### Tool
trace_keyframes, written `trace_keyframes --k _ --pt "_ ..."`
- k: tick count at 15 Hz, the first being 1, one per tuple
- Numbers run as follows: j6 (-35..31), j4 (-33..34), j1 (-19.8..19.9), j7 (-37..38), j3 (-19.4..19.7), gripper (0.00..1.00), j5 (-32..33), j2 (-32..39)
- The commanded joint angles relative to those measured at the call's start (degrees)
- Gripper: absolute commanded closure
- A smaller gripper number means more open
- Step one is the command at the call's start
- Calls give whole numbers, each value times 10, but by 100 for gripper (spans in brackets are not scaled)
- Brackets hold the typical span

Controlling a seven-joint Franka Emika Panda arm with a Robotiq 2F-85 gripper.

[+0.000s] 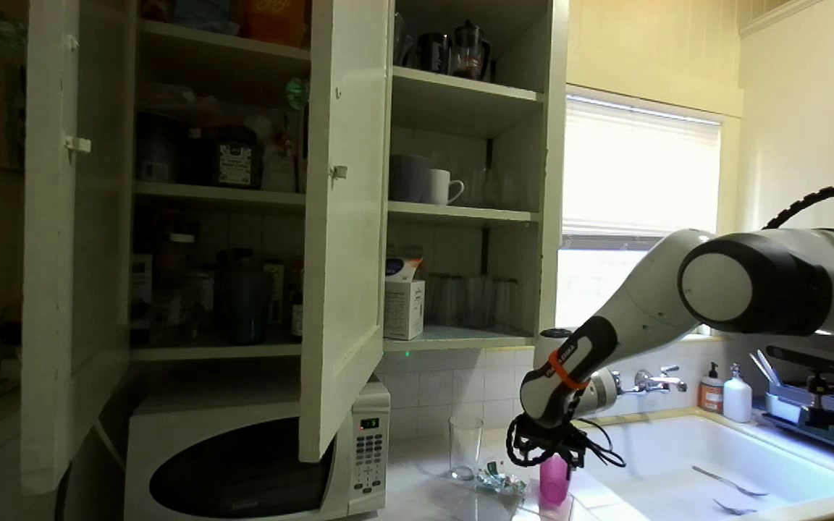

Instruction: Put the red cup in the cupboard

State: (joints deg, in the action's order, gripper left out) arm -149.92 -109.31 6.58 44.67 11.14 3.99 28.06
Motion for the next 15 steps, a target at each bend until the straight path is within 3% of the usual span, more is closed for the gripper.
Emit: trace_keyframes --k 1,6,15 --pt "-4 9 11 -54 2 0 -42 12" --pt "7 32 -16 -27 33 0 -32 37" --pt "26 64 -47 -9 55 0 -24 75"
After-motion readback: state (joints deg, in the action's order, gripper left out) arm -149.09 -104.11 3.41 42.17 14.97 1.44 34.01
